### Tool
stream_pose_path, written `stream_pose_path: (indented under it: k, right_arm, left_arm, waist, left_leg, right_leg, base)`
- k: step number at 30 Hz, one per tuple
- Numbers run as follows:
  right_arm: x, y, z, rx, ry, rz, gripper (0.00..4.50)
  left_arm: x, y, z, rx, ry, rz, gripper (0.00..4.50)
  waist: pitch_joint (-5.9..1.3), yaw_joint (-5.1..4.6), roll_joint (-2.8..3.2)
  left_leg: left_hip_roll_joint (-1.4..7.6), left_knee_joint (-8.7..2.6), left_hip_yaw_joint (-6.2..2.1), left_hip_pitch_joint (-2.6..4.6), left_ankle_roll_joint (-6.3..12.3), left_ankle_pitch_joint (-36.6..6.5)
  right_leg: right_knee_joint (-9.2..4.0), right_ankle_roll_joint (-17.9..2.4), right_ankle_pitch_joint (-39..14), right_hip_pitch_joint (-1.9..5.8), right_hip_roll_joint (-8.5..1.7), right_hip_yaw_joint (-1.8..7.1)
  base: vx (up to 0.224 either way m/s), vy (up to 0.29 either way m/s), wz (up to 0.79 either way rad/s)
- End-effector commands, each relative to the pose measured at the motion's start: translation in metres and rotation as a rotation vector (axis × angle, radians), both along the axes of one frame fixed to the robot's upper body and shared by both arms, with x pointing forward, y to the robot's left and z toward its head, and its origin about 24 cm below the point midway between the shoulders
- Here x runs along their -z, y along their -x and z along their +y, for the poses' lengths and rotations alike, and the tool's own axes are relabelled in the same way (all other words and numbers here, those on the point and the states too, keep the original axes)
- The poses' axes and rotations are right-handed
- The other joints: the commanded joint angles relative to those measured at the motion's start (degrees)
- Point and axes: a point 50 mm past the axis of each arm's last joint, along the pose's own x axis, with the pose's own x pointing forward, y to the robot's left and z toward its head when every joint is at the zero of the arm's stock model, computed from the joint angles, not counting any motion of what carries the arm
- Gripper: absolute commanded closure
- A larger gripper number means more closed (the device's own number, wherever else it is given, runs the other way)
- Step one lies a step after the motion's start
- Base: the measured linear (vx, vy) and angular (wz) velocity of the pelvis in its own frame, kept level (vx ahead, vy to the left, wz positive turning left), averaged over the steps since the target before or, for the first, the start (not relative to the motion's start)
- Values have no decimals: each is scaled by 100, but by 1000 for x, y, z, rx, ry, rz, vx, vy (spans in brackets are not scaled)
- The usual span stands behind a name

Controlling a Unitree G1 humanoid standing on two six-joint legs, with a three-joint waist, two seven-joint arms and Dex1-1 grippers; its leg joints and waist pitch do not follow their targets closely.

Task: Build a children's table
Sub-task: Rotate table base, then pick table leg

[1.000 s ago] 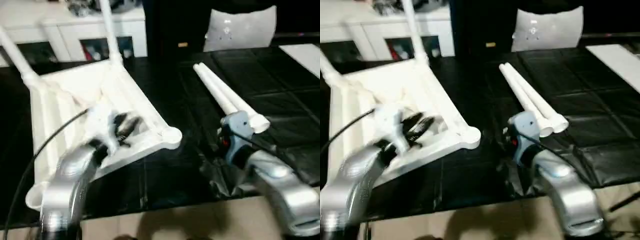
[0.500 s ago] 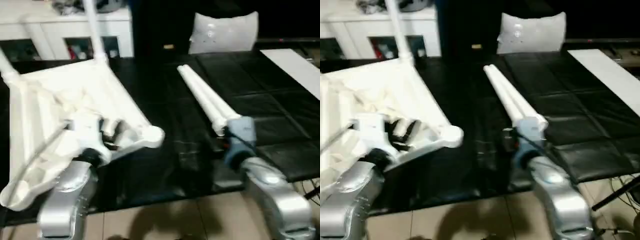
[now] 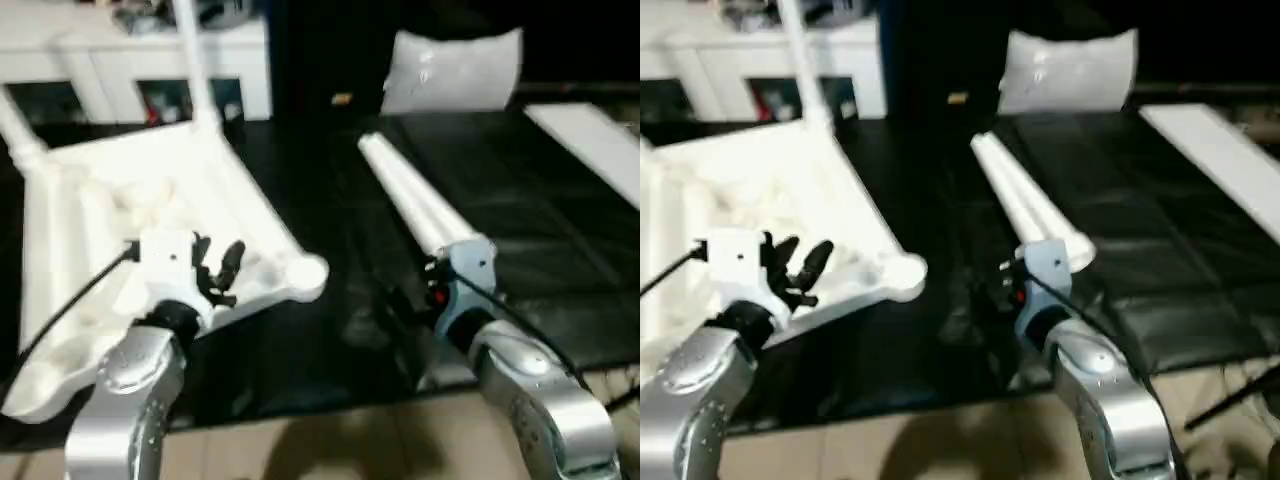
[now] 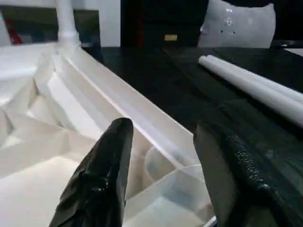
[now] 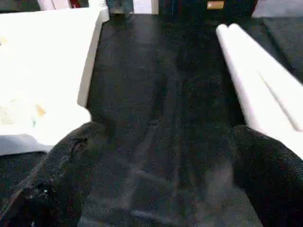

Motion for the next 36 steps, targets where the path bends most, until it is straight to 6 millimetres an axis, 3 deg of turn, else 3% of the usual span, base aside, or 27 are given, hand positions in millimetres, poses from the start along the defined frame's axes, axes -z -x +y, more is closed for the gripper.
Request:
stream_pose_path:
  k: [1, 2, 3, 4, 5, 6, 7, 8, 9, 10, 11, 12, 13, 14, 16, 17, 18, 19, 21, 22, 23, 24, 26, 28, 29, 32, 36]
  right_arm:
    - [-5, -2, 0, -9, -5, -21, 0]
    - [-5, -2, 0, -12, -4, -23, 0]
    - [-6, -3, 0, -15, -3, -25, 0]
    - [-6, -3, 0, -17, -1, -27, 0]
    - [-6, -3, 0, -21, 1, -29, 0]
    - [-7, -4, 0, -23, 1, -30, 0]
    - [-7, -4, 0, -25, 2, -31, 0]
    - [-7, -4, 1, -33, 4, -34, 0]
    - [-7, -4, 2, -36, 4, -35, 0]
    - [-7, -4, 2, -40, 5, -36, 0]
    - [-7, -5, 4, -50, 12, -37, 0]
    - [-8, -5, 5, -60, 11, -36, 0]
    - [-8, -6, 6, -66, 10, -35, 0]
    - [-8, -6, 6, -68, 14, -34, 0]
    - [-9, -9, 8, -76, 25, -31, 0]
    - [-10, -11, 8, -81, 34, -24, 0]
    - [-9, -14, 8, -80, 55, -14, 0]
    - [-10, -17, 7, -80, 64, -1, 0]
    - [-10, -20, 5, -70, 70, 13, 0]
    - [-8, -27, 1, -46, 108, 45, 0]
    - [-6, -31, -2, -33, 152, 74, 0]
    - [-5, -35, -4, -21, 173, 93, 0]
    - [-3, -41, -8, -1, 197, 126, 0]
    - [-3, -53, -11, -17, 190, 176, 0]
    - [-3, -59, -13, -21, 191, 196, 0]
    - [-4, -73, -18, 11, 205, 245, 0]
    - [-6, -90, -27, 37, 302, 277, 0]
  left_arm:
    - [0, 0, -4, 15, -1, 7, 191]
    - [0, 0, -4, 16, -1, 7, 191]
    - [0, 1, -5, 18, -2, 8, 191]
    - [0, 1, -6, 19, -3, 8, 191]
    - [0, 1, -6, 22, -5, 9, 191]
    - [0, 1, -7, 24, -5, 9, 191]
    - [0, 1, -8, 25, -5, 10, 191]
    - [0, 1, -9, 30, -3, 10, 191]
    - [0, 2, -9, 33, -3, 11, 191]
    - [0, 2, -10, 36, -3, 11, 191]
    - [0, 2, -10, 39, -11, 10, 191]
    - [-1, 1, -10, 46, -17, 7, 191]
    - [-1, 1, -11, 51, -21, 4, 191]
    - [-1, 0, -11, 53, -24, 3, 191]
    - [-2, 0, -12, 60, -39, -3, 191]
    - [-5, -1, -13, 71, -45, -22, 191]
    - [-7, -1, -14, 87, -52, -29, 191]
    - [-7, 0, -16, 112, -48, -26, 191]
    - [-9, 2, -19, 161, -32, -33, 191]
    - [-11, 5, -22, 246, -37, -30, 191]
    - [-10, 9, -25, 327, -55, -13, 191]
    - [-9, 11, -26, 369, -70, 2, 191]
    - [-8, 15, -26, 431, -99, 31, 186]
    - [-6, 24, -28, 553, -113, 82, 179]
    - [-7, 27, -28, 605, -112, 101, 165]
    - [-8, 38, -28, 733, -107, 155, 165]
    - [-11, 45, -27, 815, -101, 203, 165]
  waist:
    - [-265, 212, -60]
    - [-326, 238, -47]
    - [-360, 245, 31]
    - [-409, 212, 183]
    - [-416, 86, 312]
    - [-438, -2, 400]
    - [-540, -157, 446]
    - [-574, -218, 388]
    - [-547, -222, 348]
    - [-488, -221, 260]
    - [-475, -209, 76]
    - [-462, -187, -81]
    - [-508, 45, -215]
    - [-492, 139, -196]
    - [-390, 167, -65]
    - [-356, 144, 69]
    - [-287, 103, 154]
    - [-335, -8, 214]
    - [-507, -106, 294]
    - [-576, -70, 247]
    - [-572, -1, 167]
    - [-599, 31, 137]
    - [-589, 65, 109]
    - [-492, 65, 95]
    - [-405, 40, 77]
    - [-302, 19, 77]
    - [-290, 61, 20]
  left_leg:
    - [153, 276, -285, -586, 531, -255]
    - [152, 241, -317, -701, 548, -2]
    - [158, 34, -317, -813, 584, 518]
    - [235, -276, -265, -651, 631, 1093]
    - [463, -449, -464, -425, 894, 1058]
    - [718, -544, -688, -32, 1136, 873]
    - [1103, -624, -1076, 510, 1707, 500]
    - [1162, -507, -1231, 657, 2501, 1487]
    - [1140, -465, -1179, 621, 2769, 1910]
    - [955, -516, -960, 415, 2967, 2099]
    - [379, -356, -518, 175, 2550, 1333]
    - [48, -297, -300, -81, 2178, 640]
    - [-244, 229, -235, -609, 1634, -44]
    - [-122, 459, -325, -809, 1038, 43]
    - [27, 249, -355, -776, 445, 434]
    - [220, -125, -351, -630, 440, 425]
    - [295, -328, -336, -516, 429, 333]
    - [440, -540, -452, -510, 515, 285]
    - [671, -420, -713, -52, 934, 1093]
    - [602, -234, -727, -61, 1152, 2709]
    - [462, -169, -638, -241, 999, 3798]
    - [365, -149, -576, -280, 840, 4021]
    - [300, -208, -456, -388, 383, 3348]
    - [337, -355, -388, -445, 23, 1786]
    - [372, -494, -363, -418, -260, 159]
    - [405, -592, -280, -318, -438, -1168]
    - [438, -603, -222, -292, -437, -1249]
  right_leg:
    - [-1160, -103, -4279, 435, -1183, 1114]
    - [-1061, -316, -3582, 529, -1074, 1031]
    - [-929, -650, -2182, 593, -749, 717]
    - [-845, -730, -1091, 479, -398, 347]
    - [-630, -504, -558, 308, -136, 163]
    - [-395, -455, -485, 25, -72, 96]
    - [21, -397, -550, -394, -160, 114]
    - [292, 55, -400, -717, -209, 198]
    - [345, 262, -271, -815, -255, 251]
    - [309, 463, 66, -831, -305, 345]
    - [-250, 211, 717, -604, -322, 465]
    - [-486, 167, 718, -291, -379, 597]
    - [-779, -495, 451, 392, -906, 1176]
    - [-792, -967, 455, 569, -1061, 1182]
    - [-867, -1443, -122, 470, -895, 890]
    - [-920, -1522, -783, 383, -717, 679]
    - [-973, -1392, -1102, 312, -628, 512]
    - [-676, -1021, -670, 264, -248, 372]
    - [-338, -802, 686, -91, -276, 339]
    - [-281, -687, 1716, -172, -363, 409]
    - [-279, -637, 2535, -97, -437, 489]
    - [-260, -597, 2838, -46, -410, 498]
    - [-255, -529, 2970, 21, -422, 528]
    - [-356, -623, 2255, 61, -469, 533]
    - [-445, -833, 892, 65, -513, 554]
    - [-583, -998, -861, -56, -527, 608]
    - [-672, -813, -1515, -121, -546, 647]
  base:
    - [162, -8, -3]
    - [162, -8, -3]
    - [135, 15, 0]
    - [167, 54, -5]
    - [167, 54, -5]
    - [210, 73, 3]
    - [202, 41, 8]
    - [202, 41, 8]
    - [151, 10, 1]
    - [108, -18, 5]
    - [108, -18, 5]
    - [95, -73, 8]
    - [99, -81, -1]
    - [99, -81, -1]
    - [80, -48, -10]
    - [75, -37, -7]
    - [84, 32, -6]
    - [0, 0, 0]
    - [119, 45, 4]
    - [133, 64, 6]
    - [55, 48, -1]
    - [0, 0, 0]
    - [0, 0, 0]
    - [-36, -5, -3]
    - [-73, -11, -6]
    - [-95, -32, 1]
    - [-71, -32, 1]
